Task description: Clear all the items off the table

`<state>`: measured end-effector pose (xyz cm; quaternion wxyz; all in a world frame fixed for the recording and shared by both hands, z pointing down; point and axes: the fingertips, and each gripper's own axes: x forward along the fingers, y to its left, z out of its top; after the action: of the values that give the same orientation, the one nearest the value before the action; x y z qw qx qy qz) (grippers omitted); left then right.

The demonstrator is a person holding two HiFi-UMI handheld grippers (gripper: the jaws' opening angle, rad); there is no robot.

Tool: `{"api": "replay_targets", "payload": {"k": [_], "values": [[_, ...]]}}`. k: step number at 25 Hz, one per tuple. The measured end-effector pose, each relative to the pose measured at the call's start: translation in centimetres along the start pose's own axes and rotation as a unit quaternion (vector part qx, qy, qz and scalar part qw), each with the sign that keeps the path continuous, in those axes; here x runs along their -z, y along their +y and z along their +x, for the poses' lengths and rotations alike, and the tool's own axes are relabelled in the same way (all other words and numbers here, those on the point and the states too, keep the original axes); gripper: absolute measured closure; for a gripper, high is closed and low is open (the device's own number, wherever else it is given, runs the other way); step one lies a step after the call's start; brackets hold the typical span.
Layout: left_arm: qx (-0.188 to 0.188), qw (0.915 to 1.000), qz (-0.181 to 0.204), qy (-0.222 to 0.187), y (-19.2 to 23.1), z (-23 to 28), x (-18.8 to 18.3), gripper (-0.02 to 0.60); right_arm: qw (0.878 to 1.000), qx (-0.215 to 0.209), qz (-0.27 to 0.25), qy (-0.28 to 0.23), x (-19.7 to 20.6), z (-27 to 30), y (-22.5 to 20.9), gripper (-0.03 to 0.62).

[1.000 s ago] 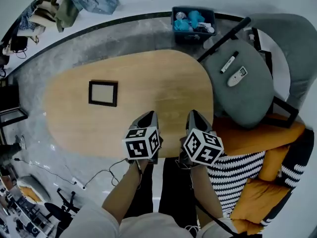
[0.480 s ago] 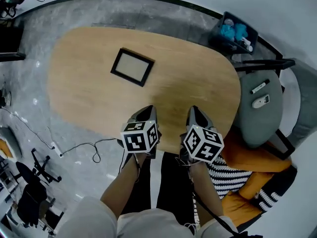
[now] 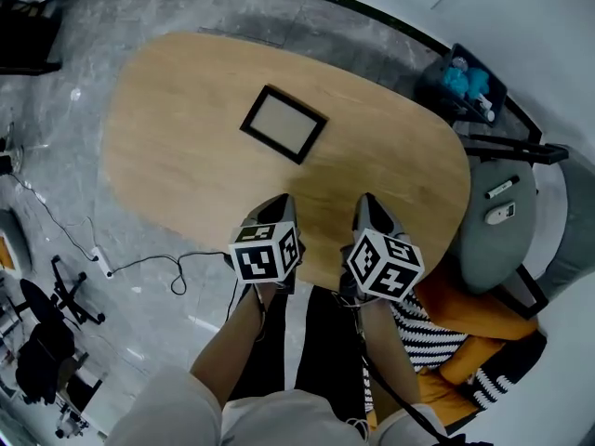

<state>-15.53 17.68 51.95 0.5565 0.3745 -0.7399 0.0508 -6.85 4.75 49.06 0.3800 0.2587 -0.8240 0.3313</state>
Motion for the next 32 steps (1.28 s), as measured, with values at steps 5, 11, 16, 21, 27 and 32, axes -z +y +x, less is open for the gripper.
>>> {"api": "replay_targets", "payload": {"k": [5, 11, 16, 21, 27, 32], "values": [[-0.039, 0.9990, -0.007, -0.023, 3.2, 0.1, -2.3, 0.572, 1.000, -0.003, -0.002, 0.002, -0.3, 1.4, 1.4, 0.569], [-0.054, 0.9977, -0.015, -0.038, 5.9, 0.5, -5.0, 0.519, 1.000, 0.002, -0.002, 0.011, -0.5, 3.2, 2.6, 0.570], [-0.057, 0.9963, -0.047, -0.044, 7.0, 1.6, -6.4, 0.432, 1.000, 0.005, -0.004, 0.018, -0.9, 4.5, 2.9, 0.569], [-0.055, 0.9942, -0.080, -0.047, 6.6, 3.2, -7.6, 0.419, 0.999, 0.008, -0.012, 0.029, -1.2, 5.5, 2.9, 0.569], [-0.067, 0.9913, -0.105, -0.044, 6.0, 5.3, -8.7, 0.411, 0.999, 0.012, -0.015, 0.040, -1.5, 6.4, 2.1, 0.569], [-0.091, 0.9854, -0.139, -0.039, 6.6, 6.3, -8.6, 0.408, 0.999, 0.014, -0.014, 0.044, -1.8, 6.7, 1.3, 0.570]]}}
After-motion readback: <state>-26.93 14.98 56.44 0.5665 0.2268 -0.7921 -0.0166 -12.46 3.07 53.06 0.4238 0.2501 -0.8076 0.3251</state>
